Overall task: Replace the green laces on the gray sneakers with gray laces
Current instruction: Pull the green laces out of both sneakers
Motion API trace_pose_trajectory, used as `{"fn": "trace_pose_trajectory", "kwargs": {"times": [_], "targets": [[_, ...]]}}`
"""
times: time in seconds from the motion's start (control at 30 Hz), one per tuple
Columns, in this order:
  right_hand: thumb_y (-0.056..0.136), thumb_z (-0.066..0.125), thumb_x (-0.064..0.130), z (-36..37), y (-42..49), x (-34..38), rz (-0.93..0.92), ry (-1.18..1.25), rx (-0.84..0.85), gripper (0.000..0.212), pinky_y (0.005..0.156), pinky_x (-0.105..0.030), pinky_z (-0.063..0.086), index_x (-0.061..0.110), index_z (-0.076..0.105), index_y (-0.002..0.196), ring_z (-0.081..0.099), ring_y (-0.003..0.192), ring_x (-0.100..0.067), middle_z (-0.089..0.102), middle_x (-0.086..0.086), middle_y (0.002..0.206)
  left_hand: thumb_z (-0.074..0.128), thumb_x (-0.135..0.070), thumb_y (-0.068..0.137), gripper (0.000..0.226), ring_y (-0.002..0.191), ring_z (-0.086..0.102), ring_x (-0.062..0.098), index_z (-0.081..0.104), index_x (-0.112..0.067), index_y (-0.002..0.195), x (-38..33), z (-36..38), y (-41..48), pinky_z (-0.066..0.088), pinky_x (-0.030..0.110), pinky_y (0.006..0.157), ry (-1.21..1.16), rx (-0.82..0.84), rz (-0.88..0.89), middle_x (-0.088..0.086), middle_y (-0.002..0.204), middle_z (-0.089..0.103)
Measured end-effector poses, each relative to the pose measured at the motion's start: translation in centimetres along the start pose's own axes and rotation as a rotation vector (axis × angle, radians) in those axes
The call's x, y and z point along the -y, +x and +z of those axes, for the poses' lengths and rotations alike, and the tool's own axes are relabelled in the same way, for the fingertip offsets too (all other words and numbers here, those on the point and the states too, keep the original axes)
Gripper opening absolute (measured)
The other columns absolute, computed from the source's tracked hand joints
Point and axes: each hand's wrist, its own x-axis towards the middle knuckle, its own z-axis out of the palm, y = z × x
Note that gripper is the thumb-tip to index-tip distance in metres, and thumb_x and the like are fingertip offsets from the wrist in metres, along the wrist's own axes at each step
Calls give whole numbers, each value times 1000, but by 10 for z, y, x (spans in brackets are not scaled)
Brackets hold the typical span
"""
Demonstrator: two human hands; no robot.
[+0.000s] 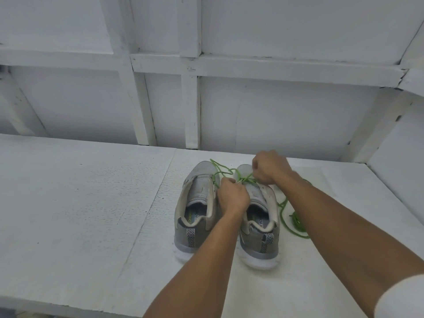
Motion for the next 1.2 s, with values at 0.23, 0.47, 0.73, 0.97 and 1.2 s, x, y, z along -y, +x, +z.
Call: {"fn": "trace_pose_trajectory", "kwargs": {"times": [0.23, 0.47, 0.73, 0.97, 1.2], "targets": [[83, 59, 20, 2, 5, -10, 73, 107, 52, 36, 94, -43, 39, 20, 56, 119, 44, 120, -31, 46, -5, 129, 39, -9, 96, 22, 104, 57, 32, 52, -5, 113, 0, 2, -3, 43, 34, 79, -46, -59, -6, 15, 116, 60], [80, 67, 30, 13, 9, 7, -133, 13, 100, 12, 91, -40, 38, 31, 59, 71, 43, 118, -22, 61, 8, 116, 37, -8, 97, 27, 107, 56, 32, 48, -6, 121, -2, 1, -6, 36, 29, 74, -46, -70, -8, 14, 119, 59], [90, 52, 17, -10, 15, -34, 230, -98, -187, 25, 92, -43, 35, 17, 58, 115, 45, 112, -31, 52, -7, 116, 36, -9, 98, 22, 87, 48, 21, 49, -8, 117, -3, 2, -6, 35, 28, 71, -58, -81, -11, 12, 116, 59], [81, 66, 33, 8, 10, -3, -129, 56, 151, 29, 100, -43, 34, 31, 64, 110, 34, 131, -25, 47, 3, 137, 35, -7, 98, 36, 108, 54, 29, 41, -7, 133, -4, 1, -10, 34, 26, 74, -25, -82, 0, 13, 123, 57], [92, 60, 37, -9, 7, -5, -67, -102, -27, 10, 91, -40, 36, 28, 62, 89, 45, 115, -24, 59, 1, 111, 36, -8, 97, 21, 96, 56, 28, 49, -9, 114, -1, 4, -5, 38, 29, 71, -36, -85, -13, 13, 115, 60]]}}
